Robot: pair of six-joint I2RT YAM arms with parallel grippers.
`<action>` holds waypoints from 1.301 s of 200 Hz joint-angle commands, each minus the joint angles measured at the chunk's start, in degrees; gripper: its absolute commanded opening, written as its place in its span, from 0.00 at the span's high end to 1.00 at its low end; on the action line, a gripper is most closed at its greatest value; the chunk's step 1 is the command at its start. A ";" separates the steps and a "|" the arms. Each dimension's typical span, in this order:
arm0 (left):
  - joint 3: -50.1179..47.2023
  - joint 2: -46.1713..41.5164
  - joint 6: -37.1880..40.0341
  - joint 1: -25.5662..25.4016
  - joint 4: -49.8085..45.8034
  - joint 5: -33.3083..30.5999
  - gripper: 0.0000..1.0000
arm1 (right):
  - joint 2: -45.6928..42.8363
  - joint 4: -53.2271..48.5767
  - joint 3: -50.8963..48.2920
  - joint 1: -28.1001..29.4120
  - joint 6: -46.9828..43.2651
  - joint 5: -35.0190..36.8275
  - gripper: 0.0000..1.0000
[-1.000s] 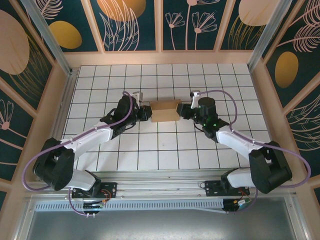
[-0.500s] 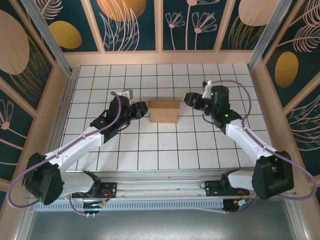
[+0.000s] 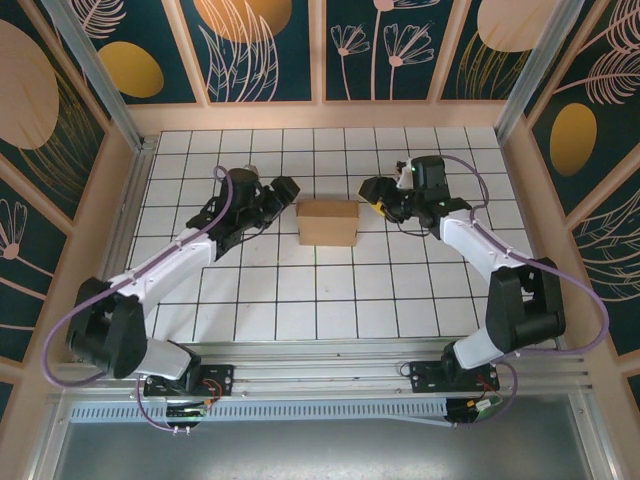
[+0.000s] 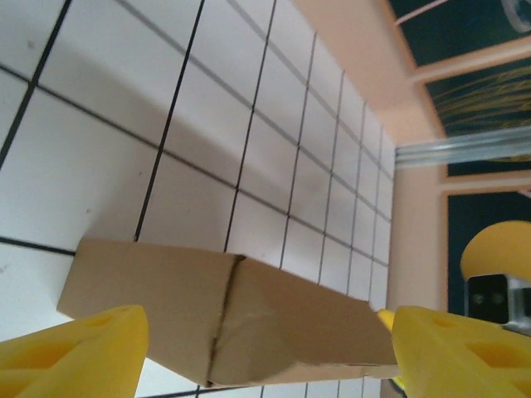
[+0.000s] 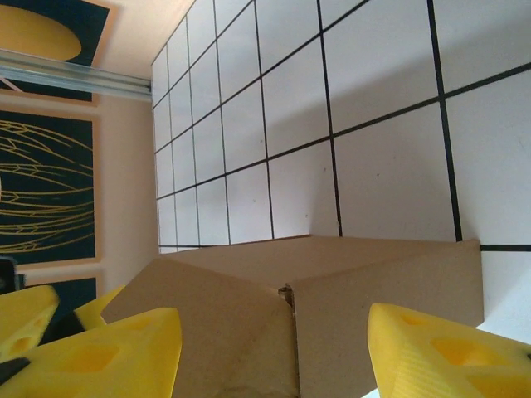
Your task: Fold the paper box
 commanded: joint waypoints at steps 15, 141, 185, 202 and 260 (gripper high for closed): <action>2.57 5.44 1.99 0.02 -0.83 6.44 0.27 | 0.67 1.65 -2.30 1.43 2.43 -1.85 0.43; -11.73 10.74 3.03 0.02 -0.23 1.69 0.89 | 3.98 7.87 -15.49 3.98 -4.46 13.47 0.74; -11.49 10.91 5.83 0.02 -1.46 2.61 0.76 | 2.24 5.95 -13.67 4.61 -6.04 13.24 0.73; -8.66 9.08 7.59 0.02 -3.76 1.05 0.68 | 0.87 4.89 -10.93 4.63 -5.66 11.95 0.71; -1.86 3.18 12.41 0.02 -9.85 -2.86 0.55 | -1.60 0.44 -0.92 4.42 -5.25 11.21 0.63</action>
